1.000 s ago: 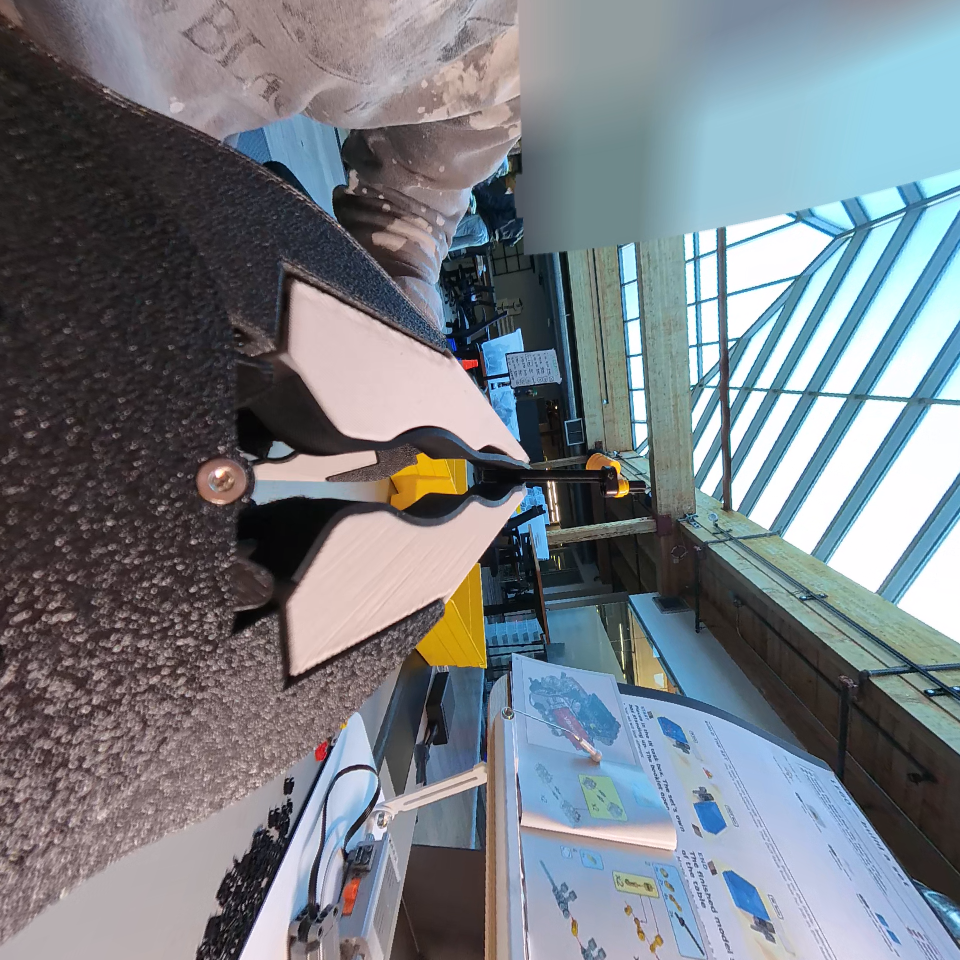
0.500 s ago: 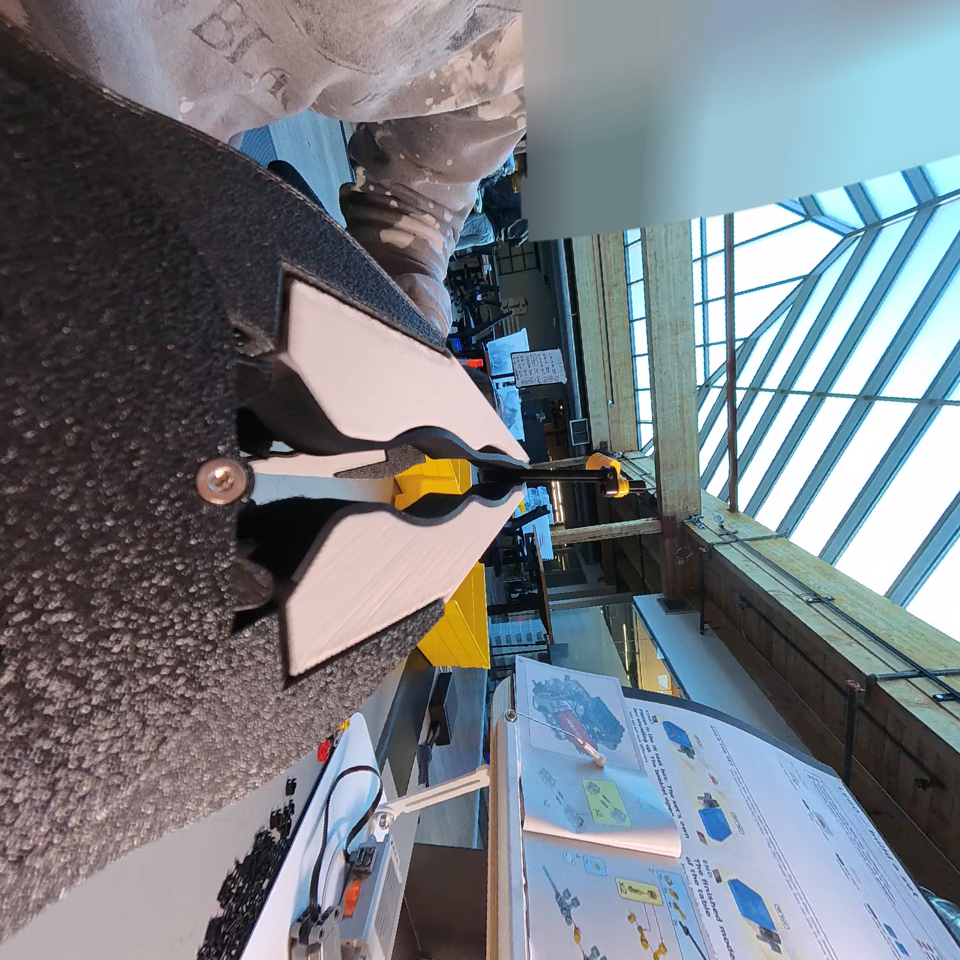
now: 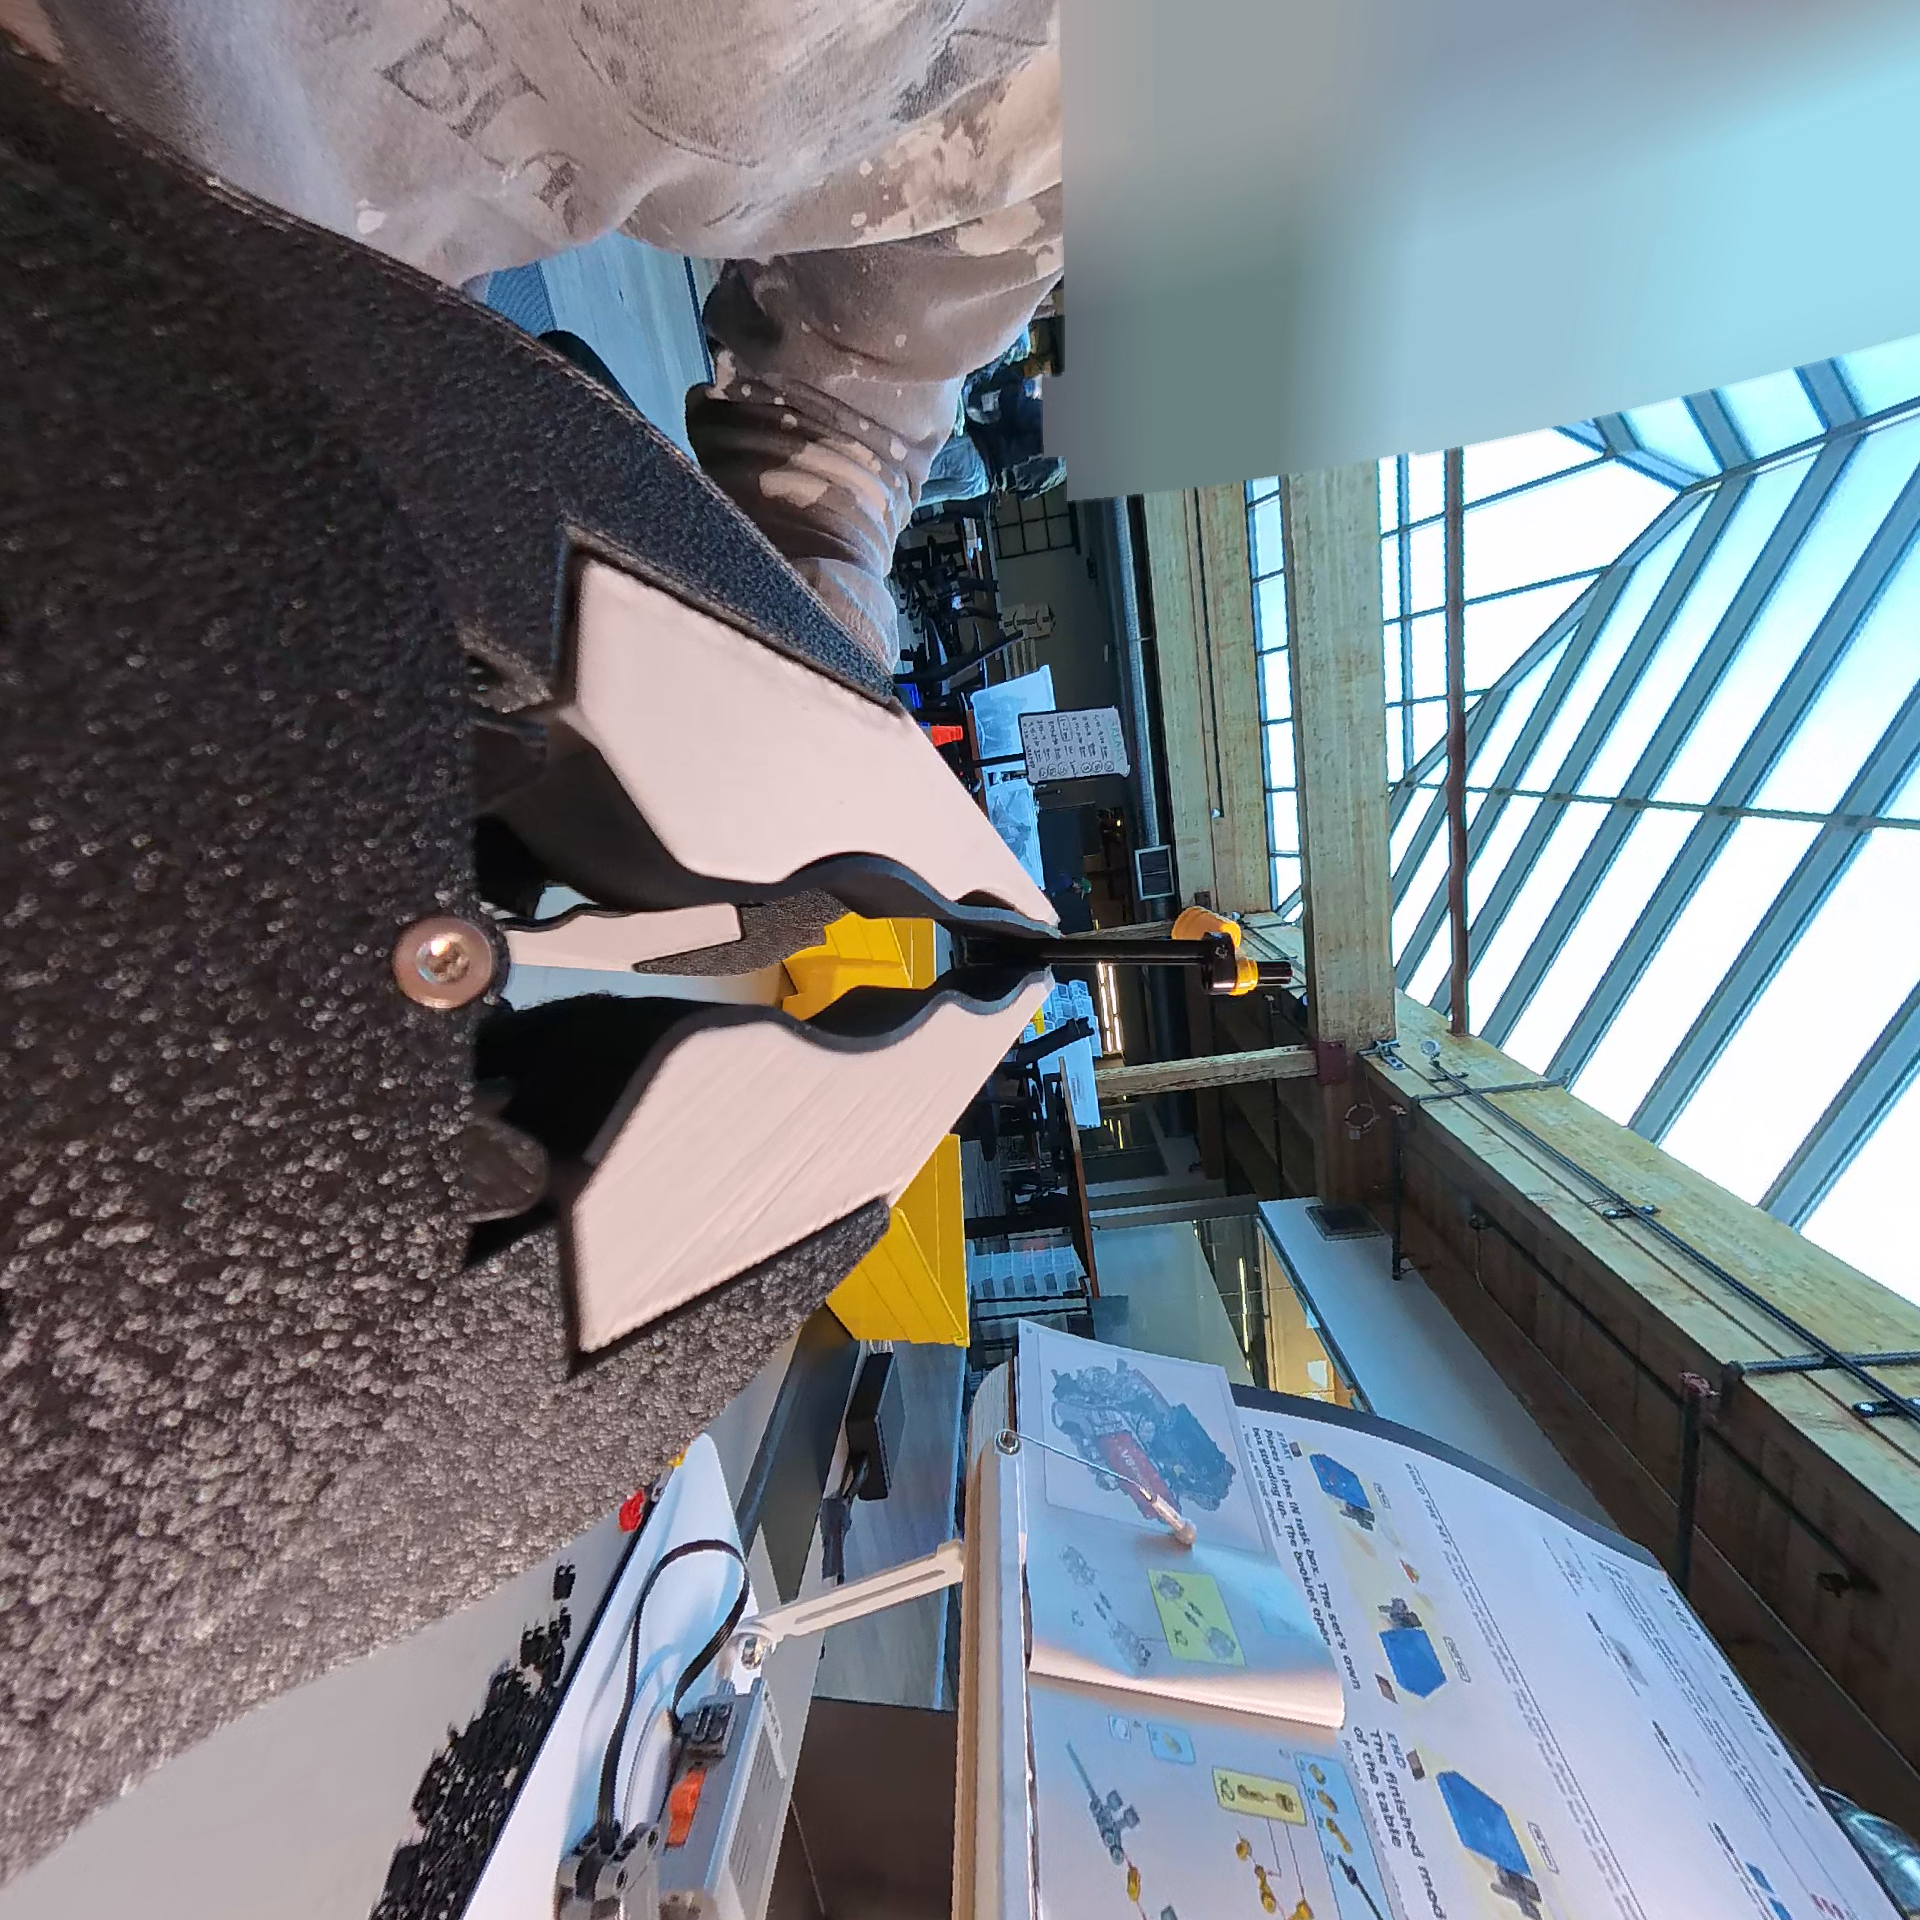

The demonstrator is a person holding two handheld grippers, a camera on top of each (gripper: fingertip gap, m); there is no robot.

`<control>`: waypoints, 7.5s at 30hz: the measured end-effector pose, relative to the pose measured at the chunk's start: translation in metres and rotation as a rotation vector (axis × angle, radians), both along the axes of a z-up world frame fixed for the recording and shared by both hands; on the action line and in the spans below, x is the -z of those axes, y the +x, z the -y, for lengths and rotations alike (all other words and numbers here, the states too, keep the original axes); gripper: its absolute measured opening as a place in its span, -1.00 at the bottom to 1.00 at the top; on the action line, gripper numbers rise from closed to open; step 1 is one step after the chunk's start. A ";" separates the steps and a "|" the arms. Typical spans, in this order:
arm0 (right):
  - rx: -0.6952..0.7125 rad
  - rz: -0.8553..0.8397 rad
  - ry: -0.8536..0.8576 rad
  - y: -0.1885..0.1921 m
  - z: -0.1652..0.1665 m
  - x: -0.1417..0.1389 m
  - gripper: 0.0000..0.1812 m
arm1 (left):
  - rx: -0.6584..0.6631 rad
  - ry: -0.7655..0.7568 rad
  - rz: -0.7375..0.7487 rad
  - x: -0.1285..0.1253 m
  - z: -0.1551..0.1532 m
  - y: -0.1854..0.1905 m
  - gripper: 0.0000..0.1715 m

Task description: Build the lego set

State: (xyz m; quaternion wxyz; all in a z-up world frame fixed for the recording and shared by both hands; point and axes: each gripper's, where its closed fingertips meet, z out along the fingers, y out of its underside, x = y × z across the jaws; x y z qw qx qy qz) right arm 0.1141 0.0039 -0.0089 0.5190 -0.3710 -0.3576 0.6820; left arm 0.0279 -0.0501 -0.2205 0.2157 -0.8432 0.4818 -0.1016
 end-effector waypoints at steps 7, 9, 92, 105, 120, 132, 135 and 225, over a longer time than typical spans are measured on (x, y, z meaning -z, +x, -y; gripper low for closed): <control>-0.016 0.016 0.008 -0.004 0.005 0.004 -0.95 | -0.023 0.122 0.520 -0.126 -0.018 0.014 -0.97; -0.022 0.028 0.024 -0.008 0.009 0.007 -0.95 | 0.020 0.150 0.609 -0.170 -0.017 0.017 -0.97; -0.168 0.122 0.116 -0.029 0.060 0.021 -0.96 | 0.441 0.245 0.353 -0.237 0.008 0.052 -0.89; -0.098 0.257 0.227 -0.047 0.064 0.048 -0.95 | 0.254 0.325 0.430 -0.201 0.009 0.046 -0.89; -0.123 0.238 0.226 -0.047 0.073 0.047 -0.94 | 0.275 0.394 0.409 -0.198 0.009 0.049 -0.92; -0.118 0.184 0.183 -0.041 0.068 0.033 -0.96 | 0.244 0.464 0.482 -0.219 0.009 0.051 -0.85; -0.108 0.198 0.188 -0.041 0.065 0.035 -0.96 | 0.216 0.479 0.518 -0.223 0.011 0.044 -0.83; -0.169 0.009 -0.154 -0.024 0.005 0.016 -0.99 | -0.052 0.113 0.362 -0.009 0.019 -0.015 -0.74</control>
